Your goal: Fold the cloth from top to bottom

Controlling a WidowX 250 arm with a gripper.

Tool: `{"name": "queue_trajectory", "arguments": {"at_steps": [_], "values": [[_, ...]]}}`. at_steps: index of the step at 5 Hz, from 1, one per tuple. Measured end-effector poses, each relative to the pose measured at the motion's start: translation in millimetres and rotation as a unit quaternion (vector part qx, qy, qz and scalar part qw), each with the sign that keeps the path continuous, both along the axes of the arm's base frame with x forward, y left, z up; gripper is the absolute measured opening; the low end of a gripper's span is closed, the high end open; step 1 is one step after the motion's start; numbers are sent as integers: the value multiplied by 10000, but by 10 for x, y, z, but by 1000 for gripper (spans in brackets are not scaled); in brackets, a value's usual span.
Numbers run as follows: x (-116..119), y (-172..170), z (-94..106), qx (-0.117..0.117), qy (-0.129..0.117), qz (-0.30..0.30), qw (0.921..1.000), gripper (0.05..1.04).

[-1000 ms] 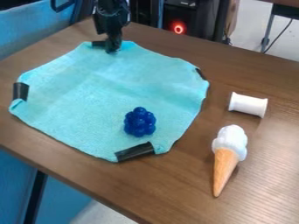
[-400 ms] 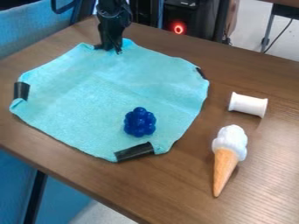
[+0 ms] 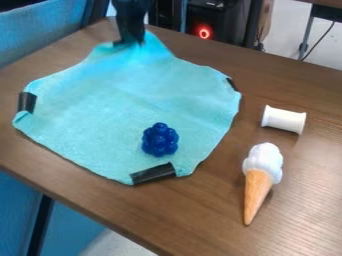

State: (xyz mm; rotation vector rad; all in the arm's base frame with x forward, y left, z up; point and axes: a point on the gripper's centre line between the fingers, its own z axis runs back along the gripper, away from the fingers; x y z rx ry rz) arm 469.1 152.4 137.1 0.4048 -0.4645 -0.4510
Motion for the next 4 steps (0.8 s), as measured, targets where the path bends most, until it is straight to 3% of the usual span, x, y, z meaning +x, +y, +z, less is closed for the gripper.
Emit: {"name": "queue_trajectory", "arguments": {"at_steps": [1, 2, 4], "values": [[-235, -195, 359, -271, -267, -234, 9990, 54], [-586, -421, 491, -329, -287, -480, 9979, 54], [-1205, -931, 365, -168, 103, -1069, 9941, 54]]}}
